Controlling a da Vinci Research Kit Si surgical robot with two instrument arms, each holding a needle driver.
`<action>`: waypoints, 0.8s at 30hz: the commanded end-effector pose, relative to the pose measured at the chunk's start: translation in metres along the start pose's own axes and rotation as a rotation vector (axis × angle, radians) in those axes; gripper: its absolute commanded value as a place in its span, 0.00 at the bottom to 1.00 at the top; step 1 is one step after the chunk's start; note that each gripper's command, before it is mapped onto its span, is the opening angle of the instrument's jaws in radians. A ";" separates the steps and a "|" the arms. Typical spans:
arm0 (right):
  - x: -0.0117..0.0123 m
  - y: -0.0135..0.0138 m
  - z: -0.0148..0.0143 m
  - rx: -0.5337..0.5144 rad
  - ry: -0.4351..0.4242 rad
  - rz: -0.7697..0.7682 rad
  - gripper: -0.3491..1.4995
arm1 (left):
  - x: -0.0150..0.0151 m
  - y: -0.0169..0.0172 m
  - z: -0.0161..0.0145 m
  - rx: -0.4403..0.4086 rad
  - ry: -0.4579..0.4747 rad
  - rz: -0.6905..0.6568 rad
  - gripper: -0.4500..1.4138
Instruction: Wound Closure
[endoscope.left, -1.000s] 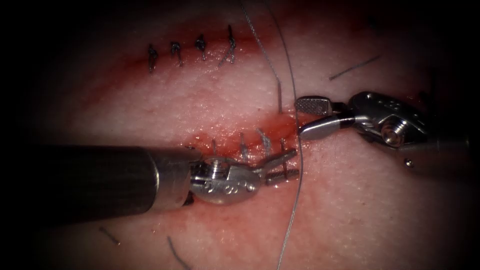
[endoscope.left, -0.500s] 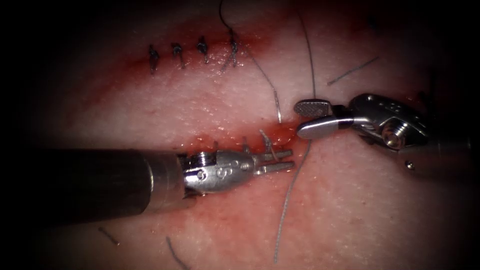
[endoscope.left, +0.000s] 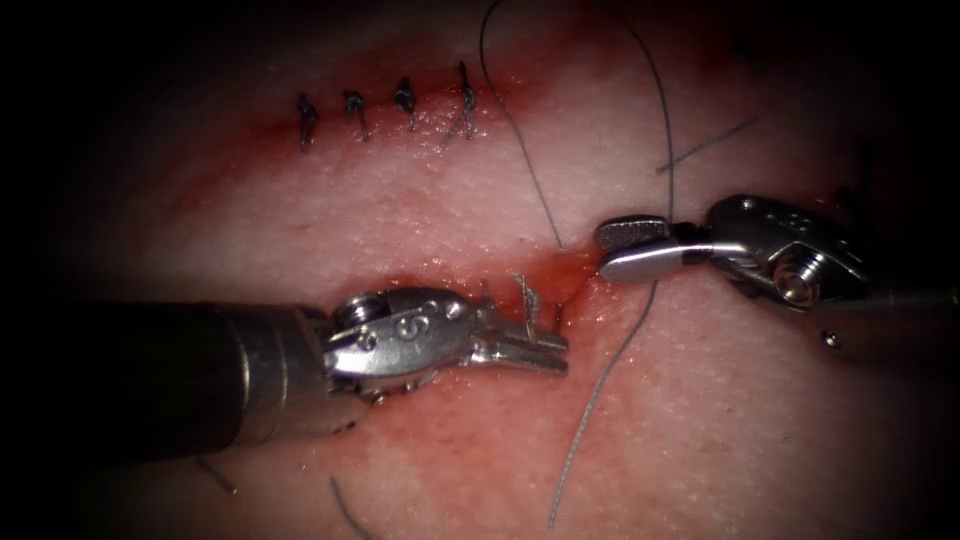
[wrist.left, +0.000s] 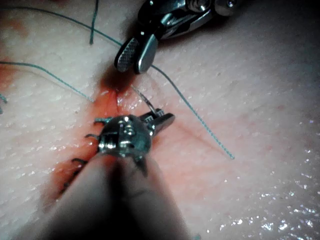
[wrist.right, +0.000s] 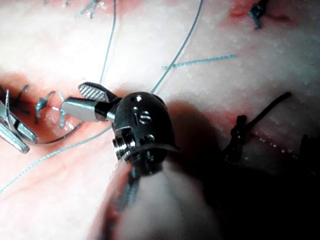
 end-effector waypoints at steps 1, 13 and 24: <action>-0.0007 0.0000 0.0009 -0.002 -0.021 0.006 0.19 | 0.0003 0.0001 0.0003 -0.019 0.031 -0.045 0.00; -0.0026 0.0001 0.0013 -0.125 -0.381 -0.214 0.37 | 0.0060 0.0039 -0.0032 -0.024 0.130 -0.166 0.00; -0.0032 0.0014 0.0006 -0.134 -0.462 -0.302 0.64 | 0.0106 0.0085 -0.0046 0.062 0.170 -0.012 0.00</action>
